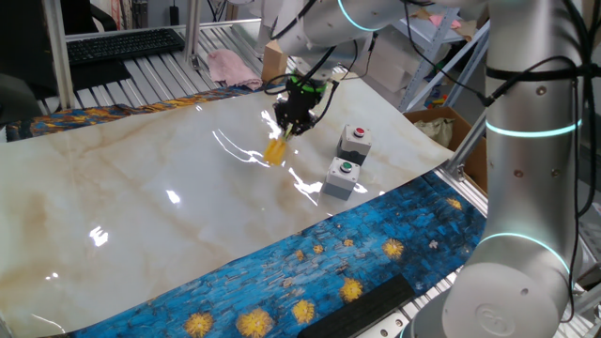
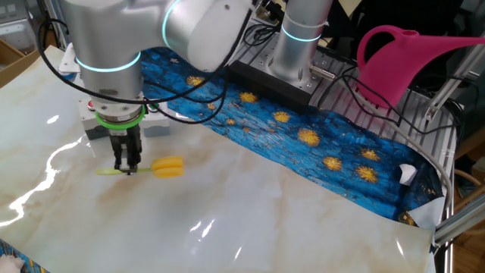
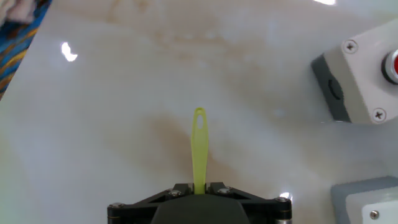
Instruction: Scrub the table with a brush
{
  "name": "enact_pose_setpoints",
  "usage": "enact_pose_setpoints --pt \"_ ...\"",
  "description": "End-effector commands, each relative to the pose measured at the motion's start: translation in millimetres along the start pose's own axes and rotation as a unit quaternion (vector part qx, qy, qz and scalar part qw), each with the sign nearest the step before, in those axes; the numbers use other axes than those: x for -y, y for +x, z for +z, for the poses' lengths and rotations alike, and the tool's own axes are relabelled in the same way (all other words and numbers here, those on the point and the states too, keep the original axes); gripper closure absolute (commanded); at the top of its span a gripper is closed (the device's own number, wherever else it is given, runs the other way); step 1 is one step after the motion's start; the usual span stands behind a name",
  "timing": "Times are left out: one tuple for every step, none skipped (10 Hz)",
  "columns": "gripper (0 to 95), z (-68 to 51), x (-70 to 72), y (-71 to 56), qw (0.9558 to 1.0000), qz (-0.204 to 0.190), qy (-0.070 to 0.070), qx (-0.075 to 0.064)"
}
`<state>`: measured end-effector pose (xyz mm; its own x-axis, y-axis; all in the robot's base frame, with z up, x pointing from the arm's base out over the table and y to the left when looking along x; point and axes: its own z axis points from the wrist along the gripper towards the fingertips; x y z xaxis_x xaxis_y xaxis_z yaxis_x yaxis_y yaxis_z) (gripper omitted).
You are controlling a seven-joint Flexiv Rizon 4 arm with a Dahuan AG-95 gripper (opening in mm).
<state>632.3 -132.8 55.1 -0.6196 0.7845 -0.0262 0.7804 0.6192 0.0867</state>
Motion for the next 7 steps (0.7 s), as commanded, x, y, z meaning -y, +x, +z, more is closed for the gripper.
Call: enact_pose_setpoints --pt "95.0 -8.5 -18.9 16.8 0.9861 -0.166 -0.005 -0.003" --pt "95.0 -10.6 -22.9 21.6 0.9789 -0.203 -0.010 -0.014" --pt "95.0 -11.6 -24.5 23.7 0.9749 -0.221 -0.011 -0.021" --pt "95.0 -12.5 -26.1 25.8 0.9646 -0.262 -0.007 -0.032" --pt "95.0 -11.0 -26.1 25.3 0.9548 -0.295 -0.011 -0.037" --pt "95.0 -10.2 -24.9 22.8 0.9450 -0.325 -0.005 -0.032" --pt "95.0 -9.4 -23.5 20.4 0.9347 -0.354 0.000 -0.027"
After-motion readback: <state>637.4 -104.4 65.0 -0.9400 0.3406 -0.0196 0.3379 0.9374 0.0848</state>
